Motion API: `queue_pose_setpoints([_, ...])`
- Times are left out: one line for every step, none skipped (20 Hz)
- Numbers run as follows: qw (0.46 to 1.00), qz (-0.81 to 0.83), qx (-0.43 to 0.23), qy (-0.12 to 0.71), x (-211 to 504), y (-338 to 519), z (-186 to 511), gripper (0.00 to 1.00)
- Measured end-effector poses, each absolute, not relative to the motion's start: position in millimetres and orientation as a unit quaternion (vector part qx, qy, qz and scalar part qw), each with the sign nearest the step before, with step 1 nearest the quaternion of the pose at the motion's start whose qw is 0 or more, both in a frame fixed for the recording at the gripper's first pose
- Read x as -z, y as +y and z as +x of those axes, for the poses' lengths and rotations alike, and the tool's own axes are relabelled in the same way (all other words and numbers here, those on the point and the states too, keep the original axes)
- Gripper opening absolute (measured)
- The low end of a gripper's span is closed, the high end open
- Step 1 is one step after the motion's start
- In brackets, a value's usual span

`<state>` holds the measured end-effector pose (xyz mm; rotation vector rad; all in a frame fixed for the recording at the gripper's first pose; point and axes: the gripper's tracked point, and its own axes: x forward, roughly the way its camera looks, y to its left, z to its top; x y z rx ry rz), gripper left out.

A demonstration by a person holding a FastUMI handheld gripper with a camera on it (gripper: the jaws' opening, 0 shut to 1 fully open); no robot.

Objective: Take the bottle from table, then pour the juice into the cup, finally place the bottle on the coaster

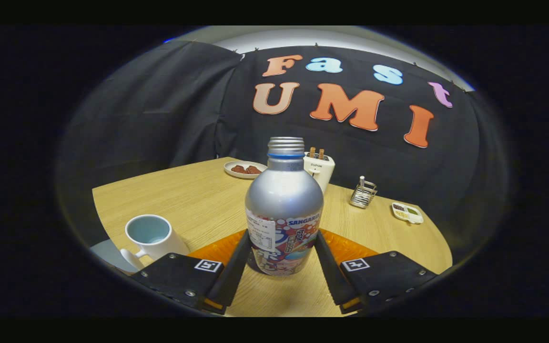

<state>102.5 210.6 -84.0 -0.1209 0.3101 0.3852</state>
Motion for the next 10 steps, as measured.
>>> queue_pose_setpoints([0.968, -0.054, -0.190, 0.156, 90.2, 210.3, 105.8, 0.77])
queue_pose_setpoints([0.967, -0.046, -0.192, 0.160, 95.8, 211.9, 109.6, 0.77])
queue_pose_setpoints([0.966, -0.037, -0.195, 0.164, 101.8, 214.0, 112.8, 0.77])
queue_pose_setpoints([0.966, -0.029, -0.198, 0.167, 106.0, 216.2, 115.5, 0.77])
queue_pose_setpoints([0.965, -0.024, -0.200, 0.170, 110.3, 217.0, 117.8, 0.77])
queue_pose_setpoints([0.964, -0.021, -0.200, 0.172, 114.5, 217.7, 120.1, 0.77])
queue_pose_setpoints([0.964, -0.020, -0.200, 0.174, 116.2, 216.9, 122.5, 0.77])
queue_pose_setpoints([0.964, -0.017, -0.200, 0.173, 118.2, 216.6, 125.9, 0.77])
queue_pose_setpoints([0.964, -0.012, -0.200, 0.174, 121.4, 215.8, 128.0, 0.77])
queue_pose_setpoints([0.963, -0.009, -0.201, 0.178, 124.3, 215.5, 129.9, 0.77])
